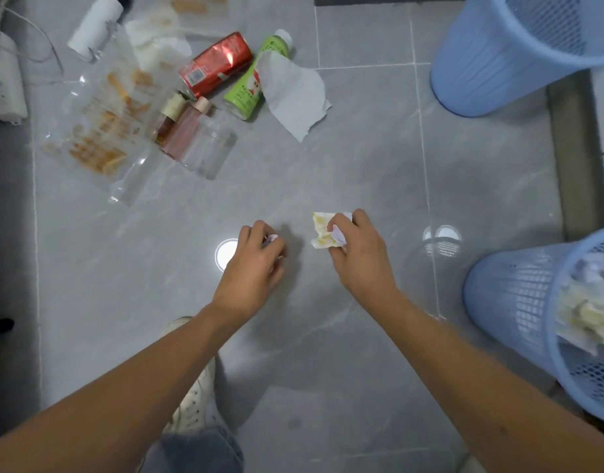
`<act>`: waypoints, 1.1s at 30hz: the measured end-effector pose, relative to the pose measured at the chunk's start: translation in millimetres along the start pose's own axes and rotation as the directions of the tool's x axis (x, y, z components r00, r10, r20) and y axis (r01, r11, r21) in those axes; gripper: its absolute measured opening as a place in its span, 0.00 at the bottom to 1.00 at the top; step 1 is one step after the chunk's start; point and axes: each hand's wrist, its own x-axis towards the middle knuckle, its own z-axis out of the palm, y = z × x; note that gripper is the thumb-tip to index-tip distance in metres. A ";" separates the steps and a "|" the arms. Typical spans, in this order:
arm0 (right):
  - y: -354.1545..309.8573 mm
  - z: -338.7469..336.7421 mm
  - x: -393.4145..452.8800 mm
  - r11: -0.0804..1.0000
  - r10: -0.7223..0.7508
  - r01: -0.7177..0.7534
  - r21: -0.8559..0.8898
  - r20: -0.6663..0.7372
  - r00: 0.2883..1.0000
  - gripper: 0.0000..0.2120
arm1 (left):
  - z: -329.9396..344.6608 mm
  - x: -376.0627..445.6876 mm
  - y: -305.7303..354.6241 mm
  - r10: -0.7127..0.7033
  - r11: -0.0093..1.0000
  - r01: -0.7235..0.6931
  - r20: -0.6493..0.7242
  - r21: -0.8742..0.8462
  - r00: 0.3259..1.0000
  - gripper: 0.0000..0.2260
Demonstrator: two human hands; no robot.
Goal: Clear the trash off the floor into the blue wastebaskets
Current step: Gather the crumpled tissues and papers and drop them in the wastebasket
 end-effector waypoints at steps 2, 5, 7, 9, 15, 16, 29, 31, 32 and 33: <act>2.9 -41.1 -18.3 0.996 0.070 -0.066 0.055 -0.091 0.993 0.11 | -19.7 6.6 46.2 0.049 0.998 -0.050 -0.022 -0.034 0.999 0.05; 9.9 -114.2 -52.5 0.987 0.142 -0.122 0.108 -0.201 0.969 0.09 | -41.7 13.9 127.7 0.141 0.986 -0.143 -0.033 -0.087 0.989 0.05; 20.1 -167.4 -80.9 0.978 0.195 -0.170 0.117 -0.252 0.948 0.08 | -48.9 18.4 187.7 0.209 0.970 -0.211 -0.030 -0.117 0.977 0.04; 37.1 -217.8 -111.9 0.971 0.235 -0.214 0.104 -0.293 0.927 0.10 | -47.4 23.1 247.5 0.277 0.951 -0.276 -0.010 -0.137 0.961 0.04; 115.4 -314.3 -184.4 0.898 0.435 -0.433 0.082 -0.328 0.839 0.13 | 5.2 35.6 390.9 0.437 0.894 -0.423 0.081 -0.150 0.896 0.04; 126.1 -320.3 -189.9 0.885 0.456 -0.460 0.069 -0.324 0.829 0.13 | 17.3 38.1 404.0 0.437 0.895 -0.421 0.099 -0.147 0.894 0.04; 113.1 -304.7 -184.2 0.864 0.504 -0.500 0.064 -0.101 0.858 0.32 | -19.3 35.4 397.2 0.337 0.936 -0.353 0.254 0.018 0.907 0.18; 87.8 -300.1 -169.6 0.900 0.435 -0.433 0.050 -0.142 0.889 0.26 | -42.6 35.1 375.2 0.302 0.948 -0.316 0.221 0.029 0.927 0.16; 73.4 -298.2 -160.5 0.910 0.414 -0.413 0.037 -0.146 0.899 0.25 | -55.3 35.0 362.0 0.282 0.955 -0.294 0.204 0.034 0.938 0.16; 57.7 -296.7 -150.7 0.918 0.395 -0.396 0.019 -0.143 0.908 0.24 | -68.1 34.7 347.7 0.260 0.962 -0.272 0.187 0.038 0.947 0.16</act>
